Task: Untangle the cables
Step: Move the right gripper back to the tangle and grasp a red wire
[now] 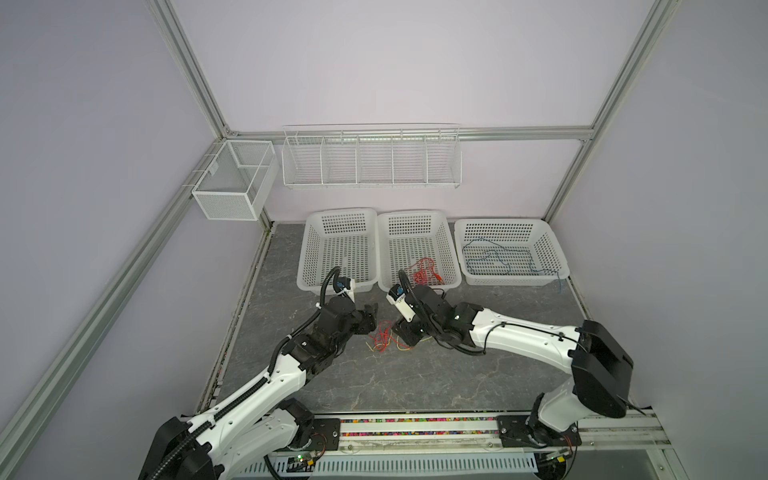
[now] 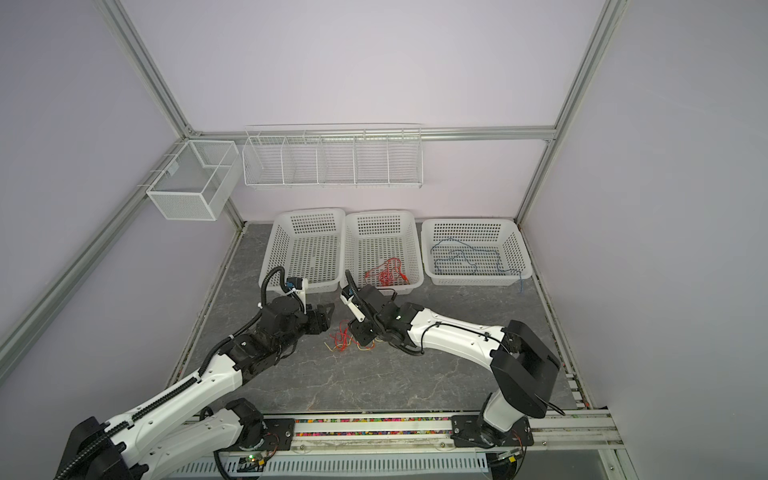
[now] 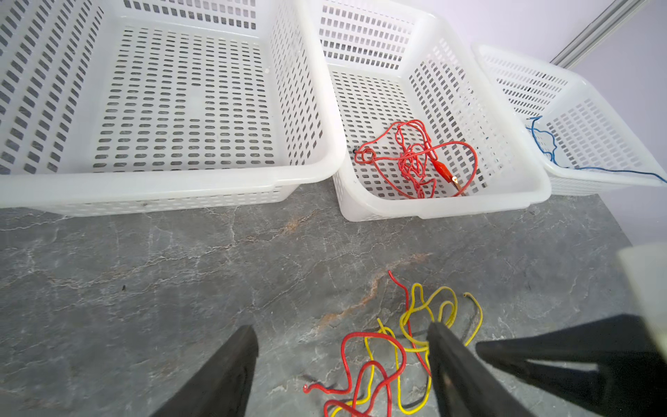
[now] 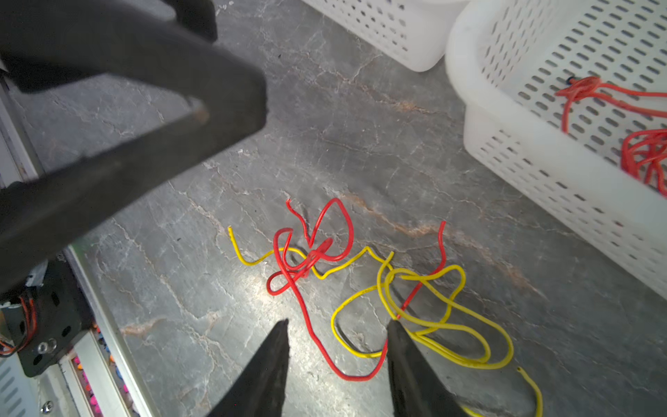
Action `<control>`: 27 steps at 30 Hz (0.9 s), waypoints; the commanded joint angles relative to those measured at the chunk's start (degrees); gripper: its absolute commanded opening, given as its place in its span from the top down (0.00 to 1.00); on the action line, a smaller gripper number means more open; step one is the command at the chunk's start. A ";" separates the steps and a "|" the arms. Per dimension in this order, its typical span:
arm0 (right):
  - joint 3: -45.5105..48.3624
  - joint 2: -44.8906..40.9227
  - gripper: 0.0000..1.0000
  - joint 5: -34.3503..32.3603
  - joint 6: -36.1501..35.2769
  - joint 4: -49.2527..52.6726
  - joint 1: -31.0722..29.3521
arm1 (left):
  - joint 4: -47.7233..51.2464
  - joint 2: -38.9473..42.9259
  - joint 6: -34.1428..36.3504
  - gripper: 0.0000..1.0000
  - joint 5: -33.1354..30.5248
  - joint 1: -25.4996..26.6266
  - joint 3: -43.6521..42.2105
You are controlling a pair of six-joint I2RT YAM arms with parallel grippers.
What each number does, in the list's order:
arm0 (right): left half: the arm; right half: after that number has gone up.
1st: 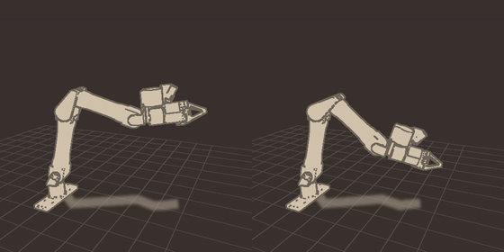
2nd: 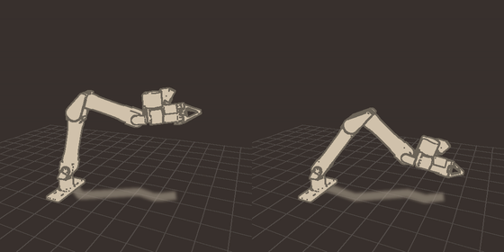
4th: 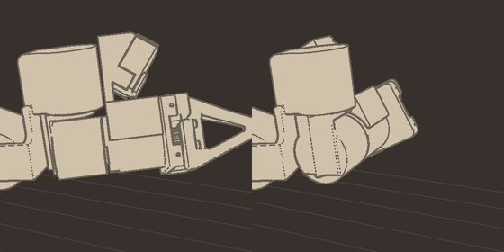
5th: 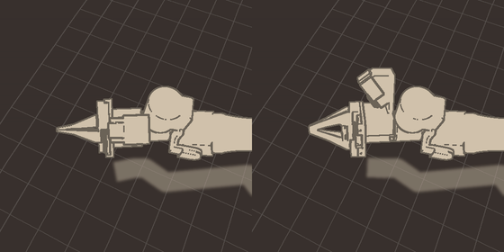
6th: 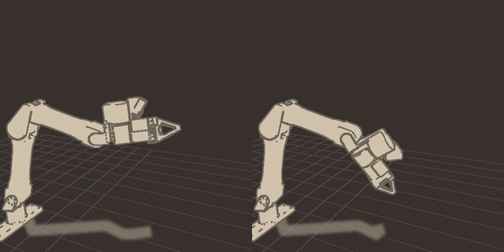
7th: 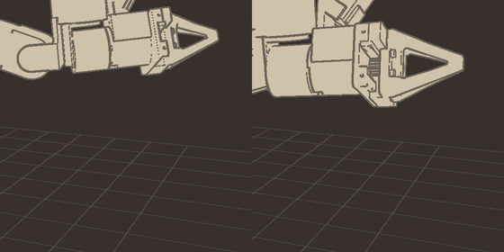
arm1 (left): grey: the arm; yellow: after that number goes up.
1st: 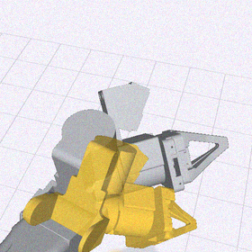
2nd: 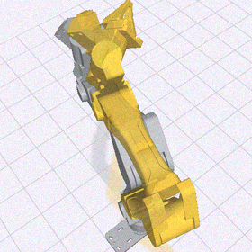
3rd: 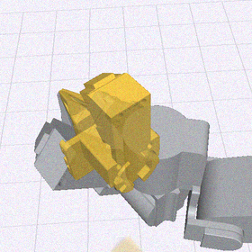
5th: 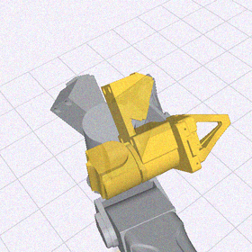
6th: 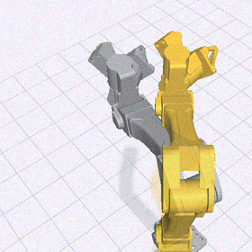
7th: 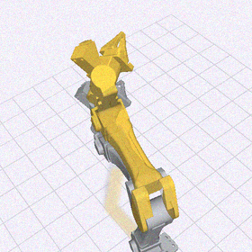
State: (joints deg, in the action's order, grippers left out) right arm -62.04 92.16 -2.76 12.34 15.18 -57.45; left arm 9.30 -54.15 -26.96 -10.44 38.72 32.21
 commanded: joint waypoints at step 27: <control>-5.09 5.42 0.94 6.04 3.51 -3.06 -0.27 | 0.80 3.42 -3.13 0.24 -1.86 -3.39 -2.47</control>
State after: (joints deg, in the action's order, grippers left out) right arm -64.93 101.12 1.10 13.98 11.75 -58.85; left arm 9.56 -50.57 -29.32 -11.60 35.66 30.41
